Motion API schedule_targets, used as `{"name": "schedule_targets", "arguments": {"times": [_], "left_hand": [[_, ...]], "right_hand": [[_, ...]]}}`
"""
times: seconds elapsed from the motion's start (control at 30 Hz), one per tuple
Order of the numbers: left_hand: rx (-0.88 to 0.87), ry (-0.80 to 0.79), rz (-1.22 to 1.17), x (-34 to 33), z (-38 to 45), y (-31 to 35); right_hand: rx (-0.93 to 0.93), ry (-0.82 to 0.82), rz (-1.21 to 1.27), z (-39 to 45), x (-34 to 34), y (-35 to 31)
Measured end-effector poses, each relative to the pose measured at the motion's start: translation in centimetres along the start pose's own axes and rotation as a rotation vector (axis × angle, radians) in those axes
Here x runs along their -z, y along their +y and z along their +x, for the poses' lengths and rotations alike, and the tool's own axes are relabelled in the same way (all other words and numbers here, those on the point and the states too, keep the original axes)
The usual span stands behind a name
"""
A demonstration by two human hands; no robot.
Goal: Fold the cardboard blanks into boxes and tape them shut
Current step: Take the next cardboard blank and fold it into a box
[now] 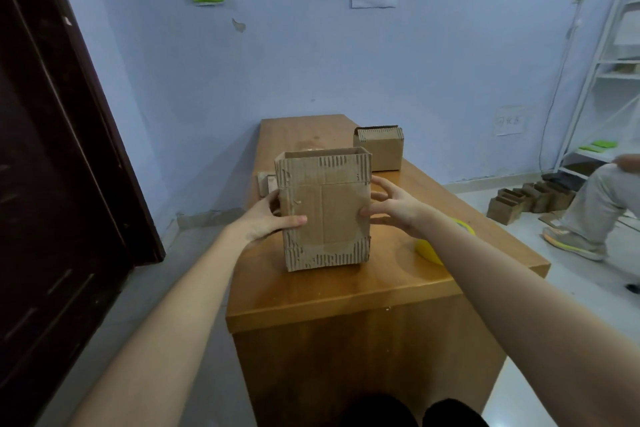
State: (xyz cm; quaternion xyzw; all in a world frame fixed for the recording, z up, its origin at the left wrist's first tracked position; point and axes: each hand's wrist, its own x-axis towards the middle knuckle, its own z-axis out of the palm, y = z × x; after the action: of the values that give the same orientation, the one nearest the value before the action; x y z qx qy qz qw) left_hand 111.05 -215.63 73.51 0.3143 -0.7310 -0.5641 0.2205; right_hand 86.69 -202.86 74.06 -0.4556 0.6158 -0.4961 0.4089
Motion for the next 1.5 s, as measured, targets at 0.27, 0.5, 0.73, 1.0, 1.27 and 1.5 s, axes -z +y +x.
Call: {"name": "schedule_targets", "arguments": {"times": [0.27,0.5,0.73,1.0,1.27,1.5], "left_hand": [[-0.013,0.030,0.176,-0.6,-1.2,-0.6],[-0.035,0.090,0.208,-1.1,-1.4,-1.4],[-0.044,0.056,0.274,-1.2,-1.3,-0.4],[-0.180,0.188,0.210,-0.8,-0.9,0.8],[-0.309,0.289,0.216,-2.1,-0.8,0.9],[-0.399,0.257,0.179,-2.2,-1.5,0.5]], "right_hand": [[0.068,-0.071,-0.154,0.2,-0.1,0.3],[0.143,-0.081,-0.241,0.3,-0.1,1.9],[0.308,-0.071,-0.285,-0.2,0.7,0.8],[0.485,0.040,-0.350,-0.5,0.8,-0.2],[0.520,0.060,-0.319,-0.3,-0.4,0.7],[0.600,0.049,-0.402,0.4,-0.9,1.2]]}}
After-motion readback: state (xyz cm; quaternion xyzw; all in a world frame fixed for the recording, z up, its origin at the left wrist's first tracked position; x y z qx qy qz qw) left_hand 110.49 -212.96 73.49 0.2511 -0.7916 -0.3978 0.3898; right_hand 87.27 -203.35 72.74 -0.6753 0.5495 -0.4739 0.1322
